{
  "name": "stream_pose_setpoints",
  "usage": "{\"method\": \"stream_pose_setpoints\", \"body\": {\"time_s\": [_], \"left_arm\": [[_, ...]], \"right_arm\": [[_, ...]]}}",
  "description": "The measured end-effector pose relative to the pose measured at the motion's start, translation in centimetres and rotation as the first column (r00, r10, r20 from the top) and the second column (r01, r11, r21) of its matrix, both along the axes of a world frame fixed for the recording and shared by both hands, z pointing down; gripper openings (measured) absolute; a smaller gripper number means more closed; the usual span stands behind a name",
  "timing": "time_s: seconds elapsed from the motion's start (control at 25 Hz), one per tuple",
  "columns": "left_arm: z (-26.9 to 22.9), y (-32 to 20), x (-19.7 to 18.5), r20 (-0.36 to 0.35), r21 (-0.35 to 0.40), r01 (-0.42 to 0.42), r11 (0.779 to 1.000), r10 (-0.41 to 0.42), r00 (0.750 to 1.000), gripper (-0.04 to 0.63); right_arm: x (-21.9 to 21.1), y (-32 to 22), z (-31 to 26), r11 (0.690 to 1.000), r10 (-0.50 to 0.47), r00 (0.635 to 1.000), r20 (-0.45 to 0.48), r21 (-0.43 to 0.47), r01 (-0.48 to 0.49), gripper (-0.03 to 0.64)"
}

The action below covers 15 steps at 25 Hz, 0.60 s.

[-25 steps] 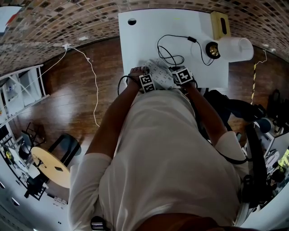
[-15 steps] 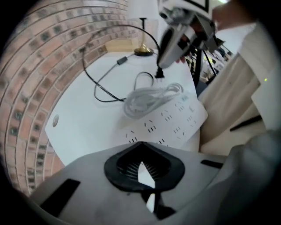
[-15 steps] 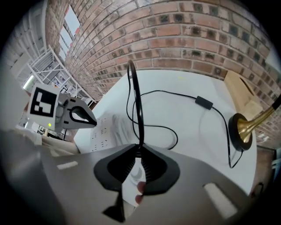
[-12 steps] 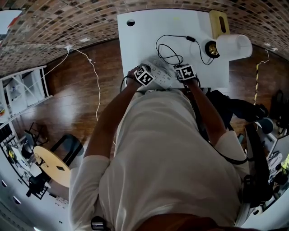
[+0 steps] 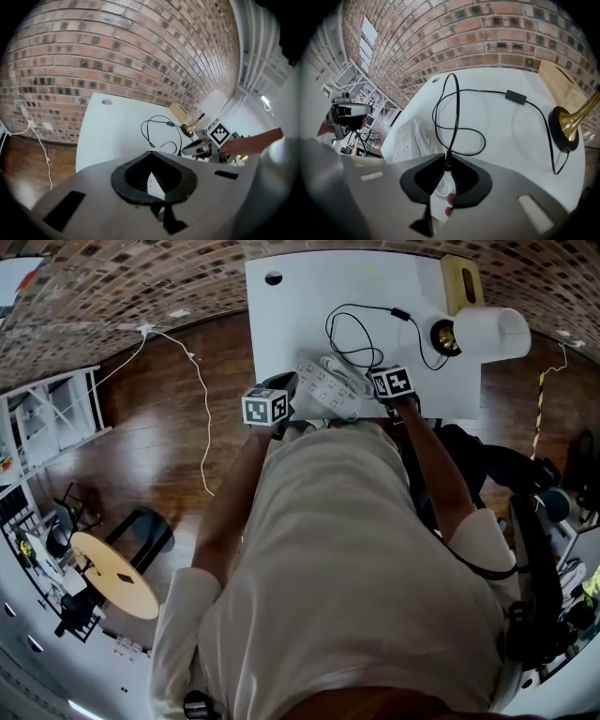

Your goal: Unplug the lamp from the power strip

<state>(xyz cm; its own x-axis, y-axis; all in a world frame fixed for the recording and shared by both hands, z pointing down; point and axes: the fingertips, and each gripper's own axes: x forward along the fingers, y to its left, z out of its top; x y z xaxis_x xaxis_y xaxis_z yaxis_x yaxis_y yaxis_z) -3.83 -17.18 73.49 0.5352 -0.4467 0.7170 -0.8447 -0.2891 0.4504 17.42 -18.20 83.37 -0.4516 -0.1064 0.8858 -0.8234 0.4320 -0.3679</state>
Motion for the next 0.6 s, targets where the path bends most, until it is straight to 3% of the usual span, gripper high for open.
{"method": "stream_pose_setpoints", "body": {"time_s": [0.12,0.28,0.44,0.6], "left_arm": [[-0.9,0.4,-2.0,-0.031,-0.007,0.098,0.995,-0.099,0.995,0.003],[-1.5,0.8,-3.8,-0.042,-0.005,0.156,0.988,-0.156,0.987,0.002],[-2.6,-0.2,-4.3,-0.071,0.019,0.168,0.986,-0.167,0.983,0.002],[-3.8,-1.6,-4.3,-0.088,0.053,0.142,0.988,-0.137,0.987,0.002]], "right_arm": [[0.4,-0.1,0.2,1.0,0.011,1.0,0.0,0.006,-0.011,0.051],[0.7,0.0,0.2,0.999,0.042,0.999,0.001,0.017,-0.042,0.063],[0.9,-0.1,-0.7,0.995,0.086,0.996,0.021,0.05,-0.087,0.078],[-0.4,-0.6,-2.9,0.982,0.114,0.989,0.099,0.142,-0.128,0.114]]}}
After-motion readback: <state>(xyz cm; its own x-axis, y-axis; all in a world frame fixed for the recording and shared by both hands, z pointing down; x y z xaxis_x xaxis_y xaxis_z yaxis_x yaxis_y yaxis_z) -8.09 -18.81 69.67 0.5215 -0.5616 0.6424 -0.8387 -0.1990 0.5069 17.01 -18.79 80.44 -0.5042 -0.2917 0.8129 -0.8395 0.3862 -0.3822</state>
